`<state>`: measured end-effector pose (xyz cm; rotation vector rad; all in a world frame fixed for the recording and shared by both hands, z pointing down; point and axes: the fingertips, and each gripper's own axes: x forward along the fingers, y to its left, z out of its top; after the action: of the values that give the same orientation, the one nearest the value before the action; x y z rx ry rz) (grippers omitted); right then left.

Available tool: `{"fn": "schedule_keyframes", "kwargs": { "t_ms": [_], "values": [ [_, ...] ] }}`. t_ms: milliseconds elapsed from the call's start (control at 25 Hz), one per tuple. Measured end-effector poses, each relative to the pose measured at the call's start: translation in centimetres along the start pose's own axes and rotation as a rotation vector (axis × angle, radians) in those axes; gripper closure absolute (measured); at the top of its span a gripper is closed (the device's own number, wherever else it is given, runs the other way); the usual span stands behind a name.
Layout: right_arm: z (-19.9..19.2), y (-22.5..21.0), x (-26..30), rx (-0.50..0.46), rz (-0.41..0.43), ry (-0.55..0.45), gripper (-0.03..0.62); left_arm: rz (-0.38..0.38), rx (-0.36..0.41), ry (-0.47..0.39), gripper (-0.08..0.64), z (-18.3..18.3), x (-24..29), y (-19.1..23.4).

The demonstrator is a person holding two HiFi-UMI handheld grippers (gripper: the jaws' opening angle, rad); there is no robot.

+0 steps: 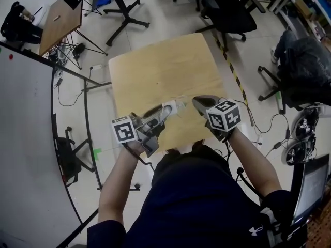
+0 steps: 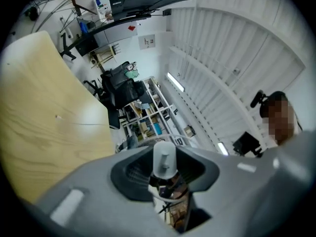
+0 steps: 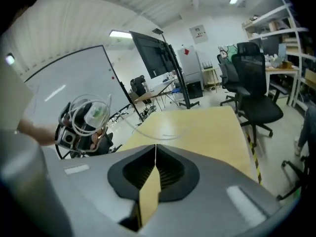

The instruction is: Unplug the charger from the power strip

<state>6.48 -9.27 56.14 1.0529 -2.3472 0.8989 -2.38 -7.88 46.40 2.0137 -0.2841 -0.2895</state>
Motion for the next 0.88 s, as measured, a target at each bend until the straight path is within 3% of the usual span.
{"fn": "schedule_keyframes", "kwargs": {
  "t_ms": [160, 280, 400, 640, 880],
  "values": [
    [-2.4, -1.0, 1.6, 0.078, 0.009, 0.035, 0.581, 0.064, 0.017, 0.018, 0.426, -0.8, 0.3, 2.0],
    [-4.7, -2.5, 3.3, 0.123, -0.016, 0.081, 0.581, 0.188, 0.067, 0.024, 0.426, -1.0, 0.0, 6.3],
    [-6.4, -3.1, 3.9, 0.185, -0.031, 0.099, 0.581, 0.343, 0.158, 0.085, 0.426, -2.1, -0.7, 10.9],
    [-8.0, -2.7, 4.7, 0.172, -0.043, 0.135, 0.581, 0.583, 0.266, 0.175, 0.426, -3.6, -2.3, 17.0],
    [-10.0, -2.6, 6.0, 0.151, -0.057, 0.184, 0.581, 0.785, 0.449, 0.356, 0.426, -5.6, -3.0, 21.4]
  ]
}}
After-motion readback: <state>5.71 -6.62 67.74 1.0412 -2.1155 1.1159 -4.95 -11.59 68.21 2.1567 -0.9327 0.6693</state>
